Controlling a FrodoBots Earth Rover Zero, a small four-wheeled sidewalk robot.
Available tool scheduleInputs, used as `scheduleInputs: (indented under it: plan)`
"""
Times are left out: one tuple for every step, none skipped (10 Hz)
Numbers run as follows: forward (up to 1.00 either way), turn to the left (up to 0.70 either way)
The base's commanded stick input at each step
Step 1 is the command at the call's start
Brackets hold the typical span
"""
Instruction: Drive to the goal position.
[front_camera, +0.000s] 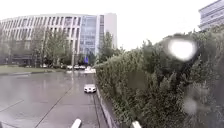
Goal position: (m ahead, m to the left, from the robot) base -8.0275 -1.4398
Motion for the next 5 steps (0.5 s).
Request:
scheduleInputs:
  plan:
    - [0.04,0.0]
    - [0.04,0.0]
    - [0.04,0.0]
    - [0.04,0.0]
    - [0.04,0.0]
